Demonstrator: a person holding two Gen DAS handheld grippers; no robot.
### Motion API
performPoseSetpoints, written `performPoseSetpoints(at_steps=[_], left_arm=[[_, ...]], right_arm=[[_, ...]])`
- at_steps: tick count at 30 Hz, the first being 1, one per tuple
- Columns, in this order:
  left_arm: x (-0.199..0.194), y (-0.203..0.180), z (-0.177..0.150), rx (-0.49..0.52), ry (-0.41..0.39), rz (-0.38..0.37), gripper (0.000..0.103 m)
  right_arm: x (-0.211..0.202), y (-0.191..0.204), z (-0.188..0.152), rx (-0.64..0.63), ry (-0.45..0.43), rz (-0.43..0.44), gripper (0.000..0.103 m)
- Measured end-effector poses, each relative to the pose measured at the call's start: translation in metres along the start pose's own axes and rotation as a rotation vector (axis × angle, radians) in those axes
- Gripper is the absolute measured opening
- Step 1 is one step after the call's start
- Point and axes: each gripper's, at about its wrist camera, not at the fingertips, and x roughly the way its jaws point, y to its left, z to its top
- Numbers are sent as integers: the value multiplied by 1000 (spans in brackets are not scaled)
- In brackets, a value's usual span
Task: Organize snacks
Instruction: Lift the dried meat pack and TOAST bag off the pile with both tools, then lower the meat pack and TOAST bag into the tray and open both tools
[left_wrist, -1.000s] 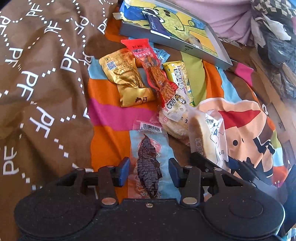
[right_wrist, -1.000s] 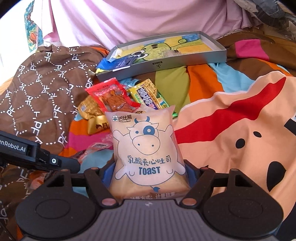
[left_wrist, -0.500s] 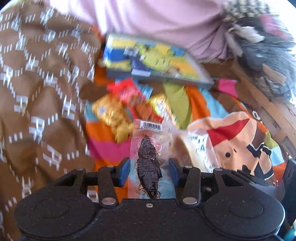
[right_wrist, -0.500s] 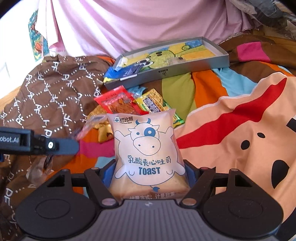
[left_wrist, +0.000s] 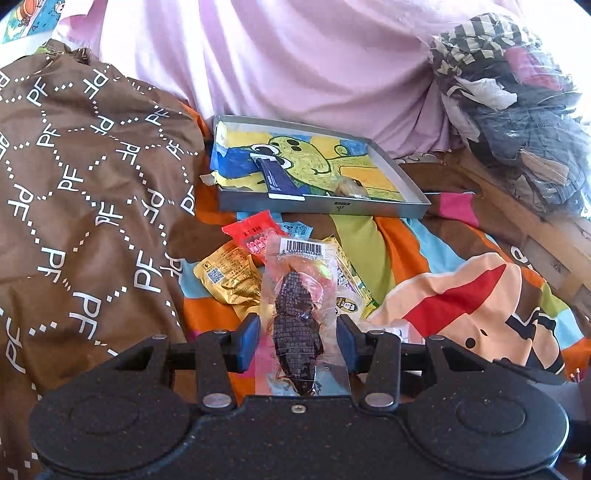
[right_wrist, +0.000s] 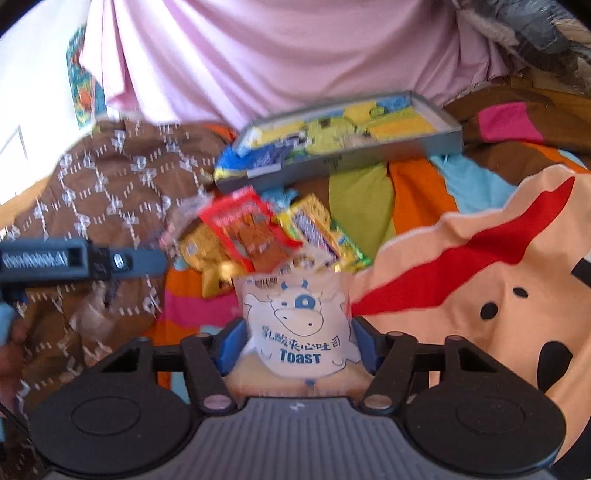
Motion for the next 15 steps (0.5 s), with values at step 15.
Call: performPoseSetpoints(at_steps=[15], left_arm=[[3, 0, -2, -2, 20, -13, 47]], right_arm=[[37, 25, 2, -125, 148, -71, 72]])
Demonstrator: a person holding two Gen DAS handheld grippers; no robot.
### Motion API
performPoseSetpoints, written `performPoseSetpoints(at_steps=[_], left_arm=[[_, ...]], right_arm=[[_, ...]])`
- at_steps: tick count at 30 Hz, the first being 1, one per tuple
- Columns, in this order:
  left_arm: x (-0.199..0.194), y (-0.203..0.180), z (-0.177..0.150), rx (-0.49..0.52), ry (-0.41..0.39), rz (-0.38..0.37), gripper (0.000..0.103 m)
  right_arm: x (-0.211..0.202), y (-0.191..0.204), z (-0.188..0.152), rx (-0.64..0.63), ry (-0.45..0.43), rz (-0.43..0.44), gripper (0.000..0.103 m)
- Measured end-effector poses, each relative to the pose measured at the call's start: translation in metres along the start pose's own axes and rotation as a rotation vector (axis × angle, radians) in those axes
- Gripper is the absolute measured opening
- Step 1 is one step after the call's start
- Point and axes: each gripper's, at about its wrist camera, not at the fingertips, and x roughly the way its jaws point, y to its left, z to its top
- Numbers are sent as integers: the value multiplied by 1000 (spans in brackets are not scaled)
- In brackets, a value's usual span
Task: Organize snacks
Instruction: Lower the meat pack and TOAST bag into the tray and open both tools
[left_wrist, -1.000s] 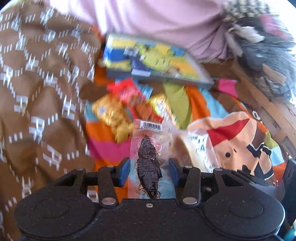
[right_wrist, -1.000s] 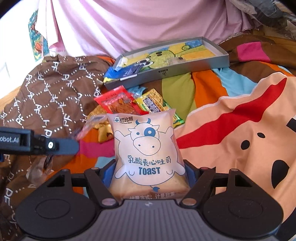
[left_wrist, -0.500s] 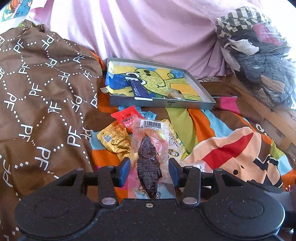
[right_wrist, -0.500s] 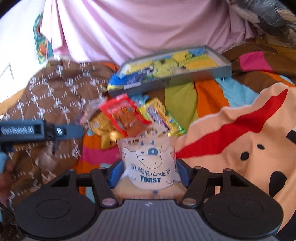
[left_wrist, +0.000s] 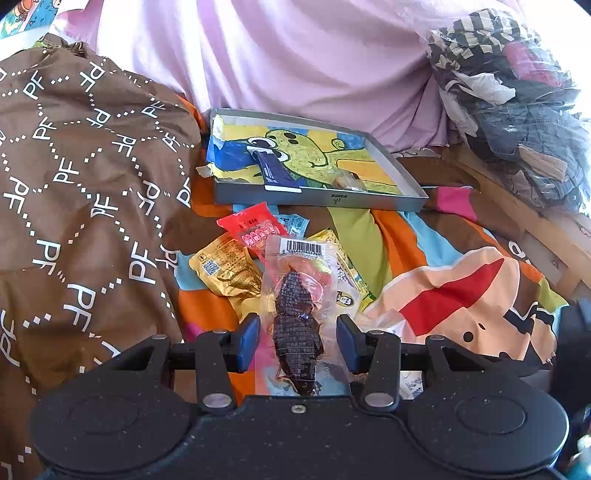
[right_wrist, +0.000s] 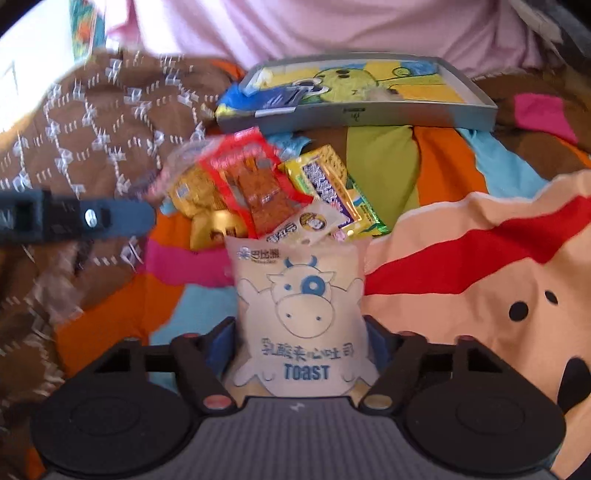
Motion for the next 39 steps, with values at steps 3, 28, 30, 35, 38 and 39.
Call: performPoseSetpoints(at_steps=[3, 28, 30, 35, 38, 39], left_arm=[[0, 0, 0, 0, -1, 0, 47], [34, 22, 73, -98, -153, 64, 47], [44, 21, 95, -89, -194, 77, 47], [72, 14, 145, -40, -279, 90, 47], [94, 14, 169, -24, -290, 95, 47], [104, 15, 176, -23, -286, 102, 47]], right_arm=[[-2, 3, -3, -19, -20, -6, 68], [-14, -46, 94, -41, -227, 58, 65], [-9, -51, 111, -77, -240, 57, 65], [6, -57, 153, -166, -279, 36, 65], [21, -55, 182, -189, -293, 36, 65], [27, -55, 193, -178, -295, 39, 65]])
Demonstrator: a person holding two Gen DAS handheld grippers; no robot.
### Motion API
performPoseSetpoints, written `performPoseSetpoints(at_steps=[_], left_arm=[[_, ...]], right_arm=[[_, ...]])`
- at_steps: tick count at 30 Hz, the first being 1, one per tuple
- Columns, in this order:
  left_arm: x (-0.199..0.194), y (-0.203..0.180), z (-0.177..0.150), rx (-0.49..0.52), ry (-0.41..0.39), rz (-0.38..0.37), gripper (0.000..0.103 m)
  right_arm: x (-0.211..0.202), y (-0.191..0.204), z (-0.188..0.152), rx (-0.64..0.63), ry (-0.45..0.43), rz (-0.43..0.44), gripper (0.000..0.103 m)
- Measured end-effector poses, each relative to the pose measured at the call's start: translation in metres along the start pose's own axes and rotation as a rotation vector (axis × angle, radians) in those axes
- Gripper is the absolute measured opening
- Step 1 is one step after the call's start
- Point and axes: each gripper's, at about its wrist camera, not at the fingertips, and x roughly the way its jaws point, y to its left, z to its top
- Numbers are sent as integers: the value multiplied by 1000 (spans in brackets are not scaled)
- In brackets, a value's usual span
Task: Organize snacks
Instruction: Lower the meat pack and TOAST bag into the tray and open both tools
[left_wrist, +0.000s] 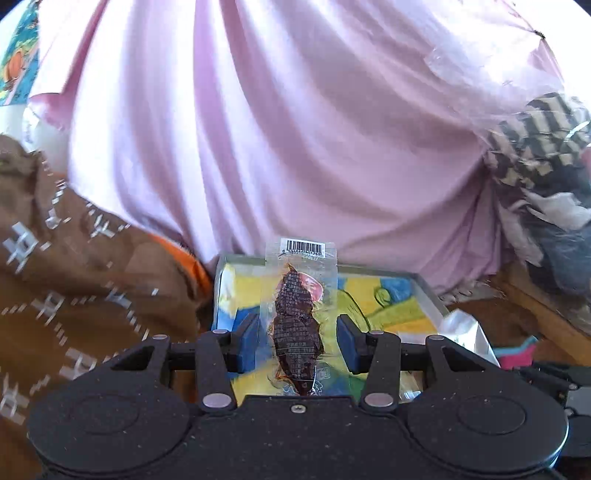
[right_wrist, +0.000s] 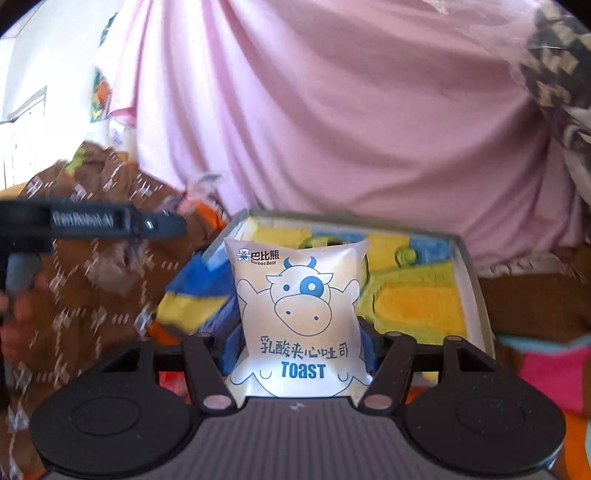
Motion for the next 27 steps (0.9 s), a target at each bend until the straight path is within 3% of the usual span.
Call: performPoseSetpoints(at_steps=[5, 13, 19, 27], left_arm=[[43, 8, 13, 1, 26, 37, 47], [91, 23, 17, 12, 84, 81, 47], [109, 25, 11, -8, 136, 63, 47], [123, 34, -2, -61, 199, 64, 48]], right_arm=[[33, -6, 20, 81, -15, -10, 65], [86, -18, 26, 143, -3, -51, 65], [115, -28, 23, 212, 49, -68, 66], [124, -32, 18, 209, 84, -75, 68]])
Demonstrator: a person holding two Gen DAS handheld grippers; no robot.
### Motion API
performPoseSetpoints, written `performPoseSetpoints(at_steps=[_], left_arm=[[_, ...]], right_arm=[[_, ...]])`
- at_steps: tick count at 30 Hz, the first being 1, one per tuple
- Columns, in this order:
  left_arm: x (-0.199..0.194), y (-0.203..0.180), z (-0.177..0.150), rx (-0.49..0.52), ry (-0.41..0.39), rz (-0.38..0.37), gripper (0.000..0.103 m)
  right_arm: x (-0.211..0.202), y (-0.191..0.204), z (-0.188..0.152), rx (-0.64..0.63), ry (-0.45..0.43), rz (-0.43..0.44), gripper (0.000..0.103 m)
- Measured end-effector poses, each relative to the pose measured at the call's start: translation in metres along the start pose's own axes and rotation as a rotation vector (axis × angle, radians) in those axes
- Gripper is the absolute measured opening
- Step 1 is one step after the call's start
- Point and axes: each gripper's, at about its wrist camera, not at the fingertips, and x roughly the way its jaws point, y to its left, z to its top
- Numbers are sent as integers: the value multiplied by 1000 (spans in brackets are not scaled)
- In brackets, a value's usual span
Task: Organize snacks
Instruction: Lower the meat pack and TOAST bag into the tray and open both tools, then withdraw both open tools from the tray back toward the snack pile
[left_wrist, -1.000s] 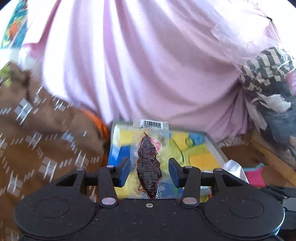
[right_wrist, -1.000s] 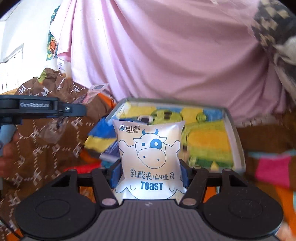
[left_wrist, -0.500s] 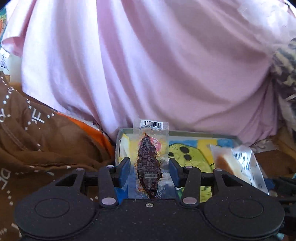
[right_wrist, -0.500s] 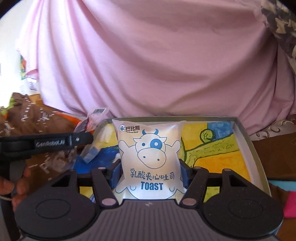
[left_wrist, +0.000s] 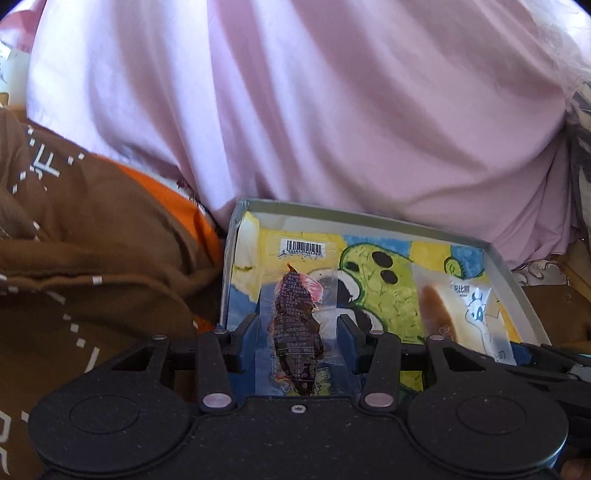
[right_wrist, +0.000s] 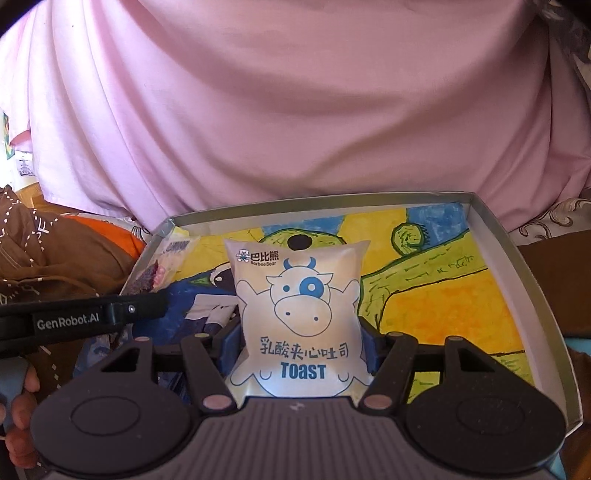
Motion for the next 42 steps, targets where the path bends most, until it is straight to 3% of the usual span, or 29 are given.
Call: performPoseSetpoints(at_steps=[3, 5, 6, 8, 13, 16, 24, 27, 33, 42], left_arm=[[4, 0, -1, -10, 29, 4, 51], [3, 2, 0, -25, 33, 20, 68], [0, 4, 0, -40, 21, 15, 69], [-4, 5, 3, -61, 18, 7, 72], [-29, 4, 8, -87, -48, 26, 93], [-43, 6, 10, -108, -72, 22, 96], [-90, 2, 3, -93, -129, 45, 102], [-112, 2, -6, -79, -162, 40, 102], [-156, -6, -23, -41, -206, 33, 102], [-212, -9, -59, 3, -242, 36, 102]], right_arm=[[-2, 2, 0, -16, -5, -4, 71], [-5, 2, 2, -17, -23, -6, 76], [-7, 2, 3, -16, -33, -11, 83], [-13, -2, 5, -14, -59, -16, 87], [-38, -6, 12, -28, -128, -45, 98], [-58, -10, 16, -14, -176, -47, 103], [-115, -10, 12, -39, -307, -59, 103], [-137, -8, -1, -34, -358, -50, 103], [-171, -2, -26, -29, -376, -30, 103], [-221, 10, -63, -40, -455, -73, 103]])
